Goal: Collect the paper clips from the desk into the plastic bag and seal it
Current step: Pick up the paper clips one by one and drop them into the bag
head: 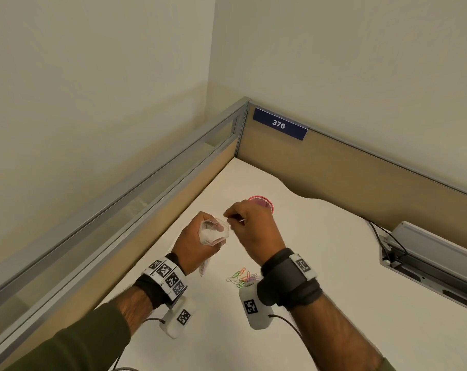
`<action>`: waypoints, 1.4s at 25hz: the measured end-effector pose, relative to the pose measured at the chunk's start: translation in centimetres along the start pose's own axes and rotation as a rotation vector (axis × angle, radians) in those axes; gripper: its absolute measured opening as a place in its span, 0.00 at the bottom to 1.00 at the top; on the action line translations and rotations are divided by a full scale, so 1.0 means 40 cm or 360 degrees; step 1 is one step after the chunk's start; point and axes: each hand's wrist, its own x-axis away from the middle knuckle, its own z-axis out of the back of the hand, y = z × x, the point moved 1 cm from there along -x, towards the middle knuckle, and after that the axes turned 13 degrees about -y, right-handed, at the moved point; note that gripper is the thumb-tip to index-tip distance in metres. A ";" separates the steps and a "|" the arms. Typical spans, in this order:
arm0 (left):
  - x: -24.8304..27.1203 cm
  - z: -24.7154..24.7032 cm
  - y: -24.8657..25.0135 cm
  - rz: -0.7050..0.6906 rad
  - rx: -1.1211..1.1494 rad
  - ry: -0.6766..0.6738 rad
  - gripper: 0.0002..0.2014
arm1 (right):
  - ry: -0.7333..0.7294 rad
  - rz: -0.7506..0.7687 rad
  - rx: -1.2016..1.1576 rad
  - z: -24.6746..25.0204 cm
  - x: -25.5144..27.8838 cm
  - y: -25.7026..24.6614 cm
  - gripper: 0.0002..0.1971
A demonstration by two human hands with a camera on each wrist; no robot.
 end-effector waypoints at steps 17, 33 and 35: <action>0.011 0.049 -0.022 -0.0009 0.0066 0.0047 0.21 | -0.0714 -0.0622 0.0524 -0.332 0.108 0.408 0.11; -0.006 0.034 -0.030 -0.0003 0.0086 0.0043 0.25 | -0.0258 -0.0849 -0.0004 -0.204 0.113 0.416 0.03; -0.007 0.032 -0.033 -0.0007 0.0090 0.0048 0.24 | -0.0085 -0.0750 -0.0168 -0.151 0.100 0.367 0.05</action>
